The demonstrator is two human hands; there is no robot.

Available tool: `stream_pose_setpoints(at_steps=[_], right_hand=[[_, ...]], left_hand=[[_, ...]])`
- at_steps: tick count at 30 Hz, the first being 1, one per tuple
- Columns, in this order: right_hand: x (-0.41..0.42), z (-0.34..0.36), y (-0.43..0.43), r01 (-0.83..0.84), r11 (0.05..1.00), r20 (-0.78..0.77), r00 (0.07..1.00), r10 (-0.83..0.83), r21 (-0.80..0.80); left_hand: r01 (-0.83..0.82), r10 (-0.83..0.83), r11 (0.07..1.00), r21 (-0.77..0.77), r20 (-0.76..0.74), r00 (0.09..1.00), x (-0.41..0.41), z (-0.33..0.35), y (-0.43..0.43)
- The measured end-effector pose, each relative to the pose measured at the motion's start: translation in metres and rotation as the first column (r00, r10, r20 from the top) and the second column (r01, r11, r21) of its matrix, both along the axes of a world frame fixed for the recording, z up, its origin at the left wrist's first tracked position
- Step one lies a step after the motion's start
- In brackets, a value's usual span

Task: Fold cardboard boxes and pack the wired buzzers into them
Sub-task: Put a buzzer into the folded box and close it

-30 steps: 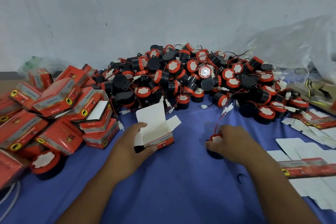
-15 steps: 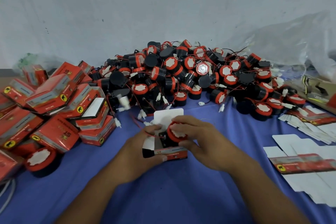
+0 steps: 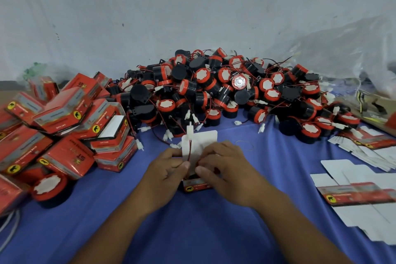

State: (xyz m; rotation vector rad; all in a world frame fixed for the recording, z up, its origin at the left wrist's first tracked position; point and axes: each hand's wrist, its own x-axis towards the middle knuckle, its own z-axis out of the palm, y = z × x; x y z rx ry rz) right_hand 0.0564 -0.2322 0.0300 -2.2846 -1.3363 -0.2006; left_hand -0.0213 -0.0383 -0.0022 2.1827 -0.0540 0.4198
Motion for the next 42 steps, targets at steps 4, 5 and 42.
stream_pose_setpoints(at_steps=[4,5,42], right_hand=[[-0.004,0.002,0.008,0.092,0.983,-0.102,0.992,-0.076,0.159],[-0.005,0.001,0.01,0.116,0.971,-0.156,0.984,-0.083,0.211],[-0.021,0.01,0.021,-0.007,0.999,0.186,0.982,0.014,-0.038]], left_hand=[[0.078,-0.086,0.994,-0.079,-0.102,0.991,0.0,0.002,-0.006],[0.099,-0.111,0.99,-0.102,-0.121,0.986,-0.001,0.004,-0.007],[-0.156,0.217,0.886,-0.437,0.094,0.971,0.001,-0.004,-0.032]])
